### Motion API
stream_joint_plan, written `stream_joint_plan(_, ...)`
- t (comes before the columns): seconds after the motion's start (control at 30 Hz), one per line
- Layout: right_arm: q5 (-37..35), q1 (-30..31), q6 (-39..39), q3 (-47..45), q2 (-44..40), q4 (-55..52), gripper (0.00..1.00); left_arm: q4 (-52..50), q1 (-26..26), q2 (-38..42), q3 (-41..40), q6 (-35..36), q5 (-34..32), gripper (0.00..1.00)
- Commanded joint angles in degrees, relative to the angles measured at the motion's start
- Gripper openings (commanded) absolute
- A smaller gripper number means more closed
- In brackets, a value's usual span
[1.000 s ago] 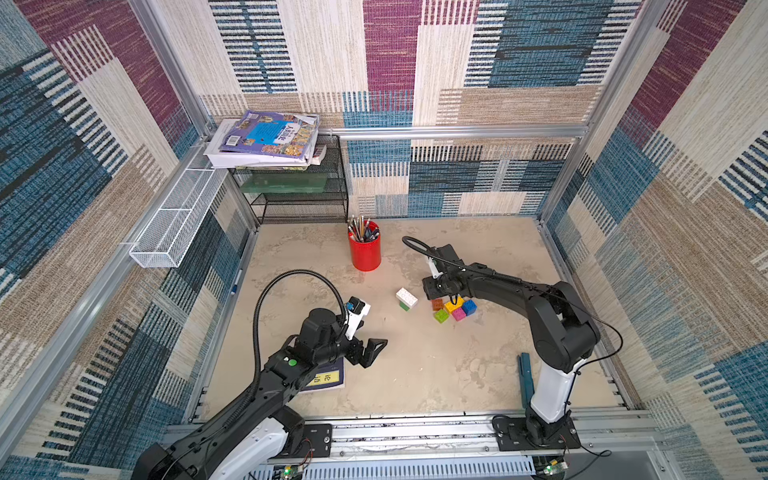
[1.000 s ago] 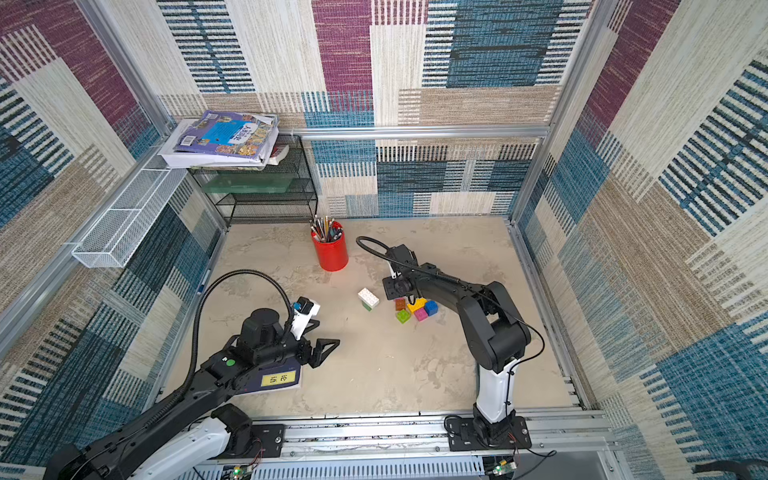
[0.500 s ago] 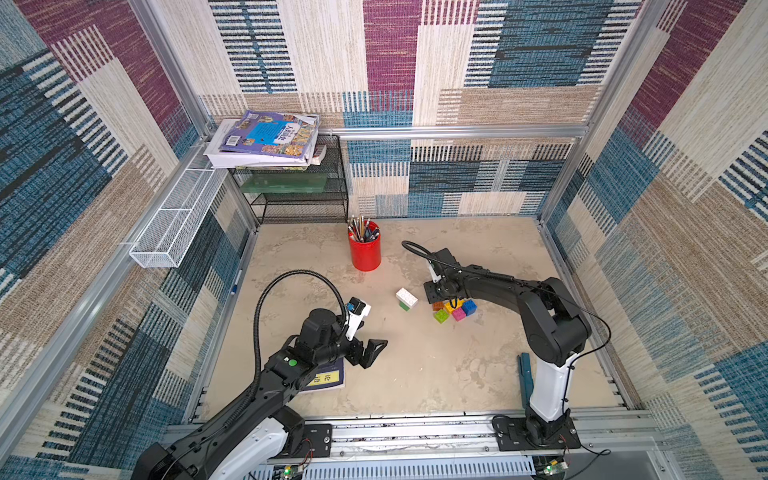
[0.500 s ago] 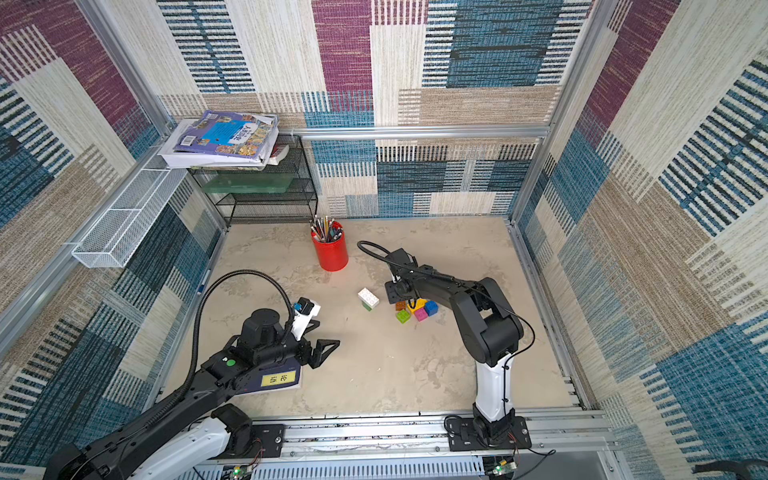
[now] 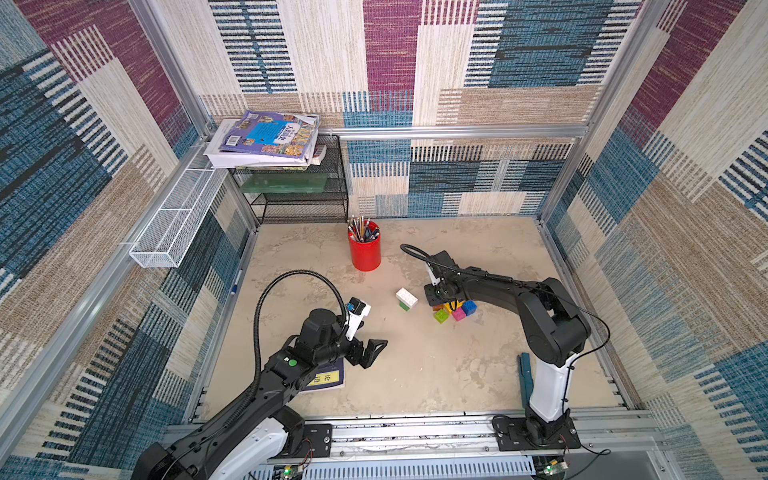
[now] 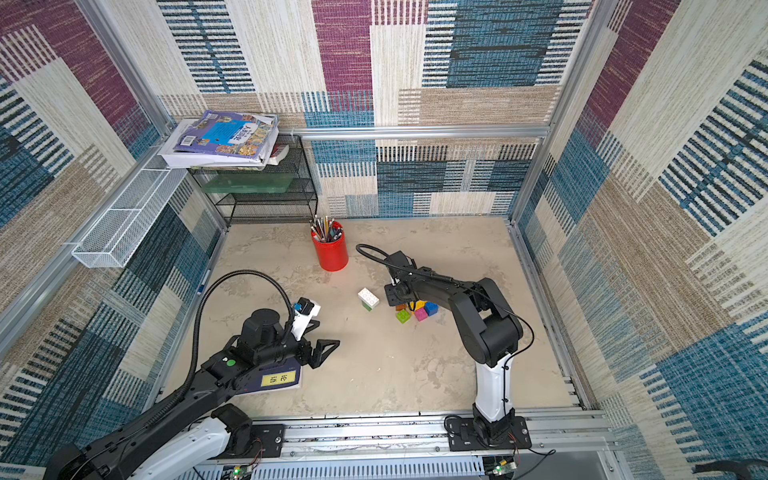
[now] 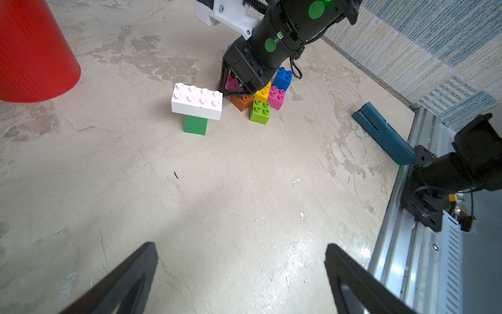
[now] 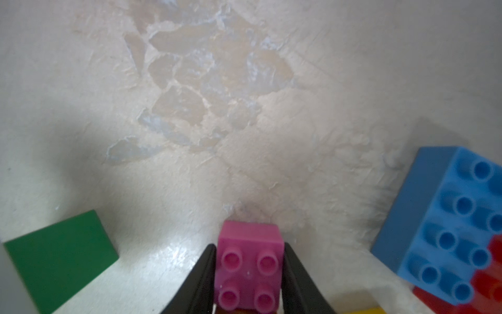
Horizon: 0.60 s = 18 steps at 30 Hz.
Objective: Assemble the letter f with lego
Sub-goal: Pick up the lego brick from the center of the board.
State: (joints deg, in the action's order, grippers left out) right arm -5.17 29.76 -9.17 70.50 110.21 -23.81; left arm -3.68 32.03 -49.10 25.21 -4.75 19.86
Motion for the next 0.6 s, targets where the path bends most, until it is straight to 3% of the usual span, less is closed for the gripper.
stream_joint_plan(0.0,-1.2,0.0,-0.1,0.3,-0.7,0.4,0.37,0.9,0.0,0.1,-0.1,0.4,0.3,0.99)
stream_joint_plan(0.13,-1.6,-0.2,0.8,1.2,-0.9,-0.3,0.35,0.9,0.0,0.1,0.0,0.2,-0.5,0.99)
stream_joint_plan(0.57,3.2,0.6,8.1,8.8,-5.0,-6.9,0.33,-1.8,0.1,5.0,0.7,-2.1,-16.0,0.99)
